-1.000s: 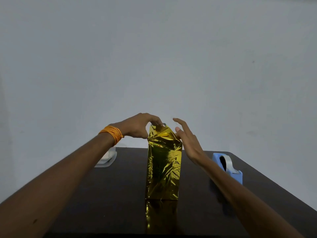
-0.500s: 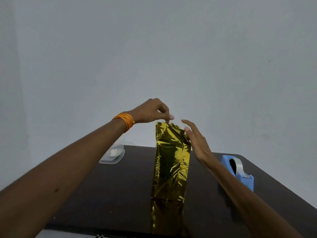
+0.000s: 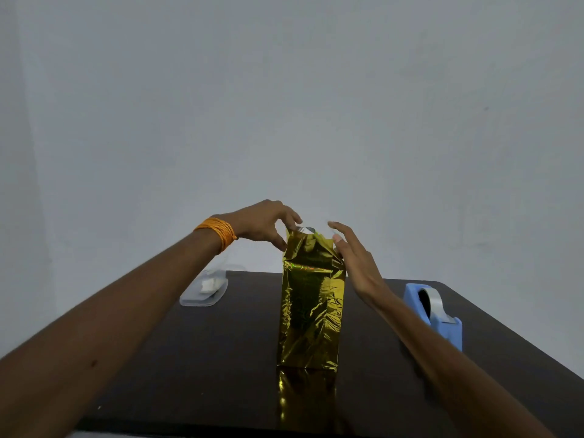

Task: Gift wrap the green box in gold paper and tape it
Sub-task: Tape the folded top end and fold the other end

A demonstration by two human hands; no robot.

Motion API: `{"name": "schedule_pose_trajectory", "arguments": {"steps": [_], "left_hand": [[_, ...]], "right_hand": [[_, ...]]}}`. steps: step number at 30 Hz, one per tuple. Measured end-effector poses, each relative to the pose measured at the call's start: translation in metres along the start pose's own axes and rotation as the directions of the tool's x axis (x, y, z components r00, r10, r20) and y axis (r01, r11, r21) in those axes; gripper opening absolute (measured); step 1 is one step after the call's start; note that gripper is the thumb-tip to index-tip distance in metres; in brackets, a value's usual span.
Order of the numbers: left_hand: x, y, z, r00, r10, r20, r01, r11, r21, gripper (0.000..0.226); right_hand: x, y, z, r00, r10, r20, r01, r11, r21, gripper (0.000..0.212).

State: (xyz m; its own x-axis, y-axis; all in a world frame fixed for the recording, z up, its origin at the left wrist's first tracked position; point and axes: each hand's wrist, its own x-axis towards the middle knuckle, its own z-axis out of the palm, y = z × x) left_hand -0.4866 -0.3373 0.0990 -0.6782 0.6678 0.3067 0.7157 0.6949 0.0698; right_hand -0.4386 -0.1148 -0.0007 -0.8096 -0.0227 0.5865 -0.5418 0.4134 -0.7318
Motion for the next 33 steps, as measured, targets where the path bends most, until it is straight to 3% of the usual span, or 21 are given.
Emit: {"name": "schedule_pose_trajectory", "arguments": {"steps": [3,5,8,10,14,17,23,29,33], "left_hand": [[0.001,0.002,-0.014,0.998,0.011,-0.061,-0.014,0.999,-0.049,0.007],[-0.005,0.003,-0.019,0.981,-0.004,-0.196,-0.033,0.982,-0.185,0.005],[-0.022,0.000,-0.008,0.845,-0.168,-0.508,-0.077,0.901,-0.426,0.009],[-0.034,-0.009,0.018,0.759,-0.323,-0.566,-0.058,0.832,-0.552,0.011],[-0.051,-0.019,0.078,0.735,-0.562,-0.380,0.013,0.572,-0.820,0.009],[-0.050,-0.010,0.100,0.768,-0.580,-0.271,-0.003,0.419,-0.908,0.009],[-0.031,0.004,0.106,0.820,-0.549,-0.162,0.025,0.316,-0.948,0.017],[-0.025,0.010,0.090,0.868,-0.491,-0.071,0.134,0.369,-0.920,0.022],[-0.021,0.013,0.082,0.879,-0.476,0.022,0.207,0.340,-0.917,0.019]], "right_hand": [[0.000,0.000,-0.001,1.000,0.004,-0.002,-0.004,1.000,-0.016,0.039],[0.001,0.003,0.000,1.000,-0.008,0.002,0.008,1.000,-0.018,0.040],[0.001,0.006,0.002,1.000,-0.025,0.001,0.025,1.000,-0.017,0.040],[0.001,0.007,0.001,1.000,-0.027,0.001,0.027,1.000,-0.014,0.039],[0.000,0.004,0.002,1.000,-0.028,0.002,0.028,0.999,-0.019,0.040],[-0.001,0.002,0.001,1.000,-0.025,-0.001,0.025,1.000,-0.009,0.041],[-0.002,-0.003,-0.003,1.000,0.003,0.007,-0.003,1.000,0.014,0.038],[-0.001,-0.015,-0.006,0.998,0.026,0.057,-0.026,1.000,-0.006,0.040],[0.004,-0.018,-0.013,0.995,0.040,0.096,-0.041,0.999,0.014,0.041]]}}
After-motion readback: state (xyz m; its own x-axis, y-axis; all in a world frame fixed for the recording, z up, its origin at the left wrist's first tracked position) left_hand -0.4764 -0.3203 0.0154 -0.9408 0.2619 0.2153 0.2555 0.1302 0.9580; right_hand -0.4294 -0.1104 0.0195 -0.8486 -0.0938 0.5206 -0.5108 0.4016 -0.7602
